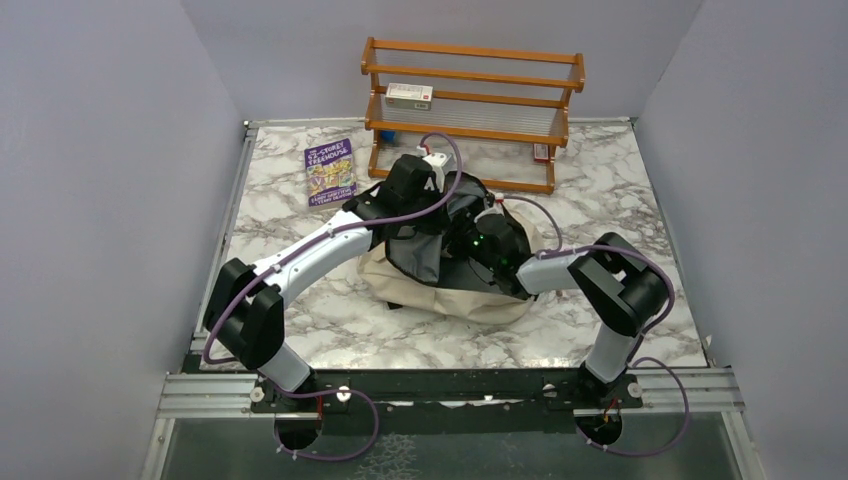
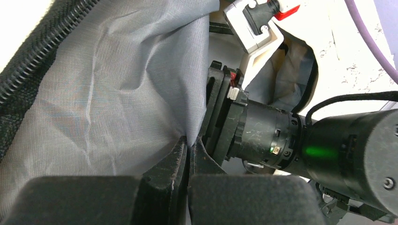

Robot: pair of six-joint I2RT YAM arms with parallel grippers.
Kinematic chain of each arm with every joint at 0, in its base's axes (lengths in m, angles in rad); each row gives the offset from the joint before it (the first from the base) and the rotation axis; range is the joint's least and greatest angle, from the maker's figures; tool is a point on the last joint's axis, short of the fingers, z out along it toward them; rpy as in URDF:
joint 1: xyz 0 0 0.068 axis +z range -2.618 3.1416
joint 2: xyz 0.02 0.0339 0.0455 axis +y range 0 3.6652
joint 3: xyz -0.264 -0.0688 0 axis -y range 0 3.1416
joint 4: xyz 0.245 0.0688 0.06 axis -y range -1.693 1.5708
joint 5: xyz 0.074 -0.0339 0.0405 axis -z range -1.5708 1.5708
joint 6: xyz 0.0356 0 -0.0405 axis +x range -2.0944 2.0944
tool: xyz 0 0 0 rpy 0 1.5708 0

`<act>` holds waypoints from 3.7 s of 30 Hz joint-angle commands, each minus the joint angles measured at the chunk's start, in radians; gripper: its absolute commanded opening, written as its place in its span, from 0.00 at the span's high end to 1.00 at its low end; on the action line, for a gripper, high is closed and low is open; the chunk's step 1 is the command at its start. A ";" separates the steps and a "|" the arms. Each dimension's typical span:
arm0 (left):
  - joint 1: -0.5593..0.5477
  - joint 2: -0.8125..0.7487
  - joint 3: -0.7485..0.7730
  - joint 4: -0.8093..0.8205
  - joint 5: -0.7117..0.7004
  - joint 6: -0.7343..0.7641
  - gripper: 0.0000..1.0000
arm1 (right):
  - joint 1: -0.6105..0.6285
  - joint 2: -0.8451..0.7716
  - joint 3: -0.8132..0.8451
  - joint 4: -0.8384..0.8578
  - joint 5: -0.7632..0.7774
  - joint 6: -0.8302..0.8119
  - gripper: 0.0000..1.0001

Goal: Pack the student bag
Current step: Place the book in the student bag, then move the book to the center of the board.

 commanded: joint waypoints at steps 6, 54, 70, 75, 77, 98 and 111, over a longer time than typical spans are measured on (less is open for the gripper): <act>-0.005 -0.053 0.029 0.069 0.019 -0.002 1.00 | 0.005 -0.063 0.101 -0.262 0.156 -0.176 0.39; 0.624 -0.111 -0.002 0.113 0.074 -0.025 0.39 | 0.005 -0.894 -0.136 -0.888 0.438 -0.368 0.24; 0.761 0.495 0.497 0.194 -0.020 0.064 0.42 | 0.005 -0.948 -0.131 -0.984 0.369 -0.393 0.25; 0.761 0.654 0.670 0.193 -0.024 0.162 0.43 | 0.005 -1.003 -0.150 -1.021 0.360 -0.384 0.25; 0.761 0.700 0.725 0.179 -0.028 0.192 0.43 | 0.005 -1.022 -0.158 -1.039 0.361 -0.377 0.25; 0.766 1.011 1.059 0.067 0.019 0.186 0.42 | 0.005 -1.101 -0.168 -1.157 0.351 -0.362 0.25; 0.749 1.025 1.032 -0.010 0.018 0.203 0.43 | 0.005 -1.062 -0.169 -1.137 0.336 -0.362 0.26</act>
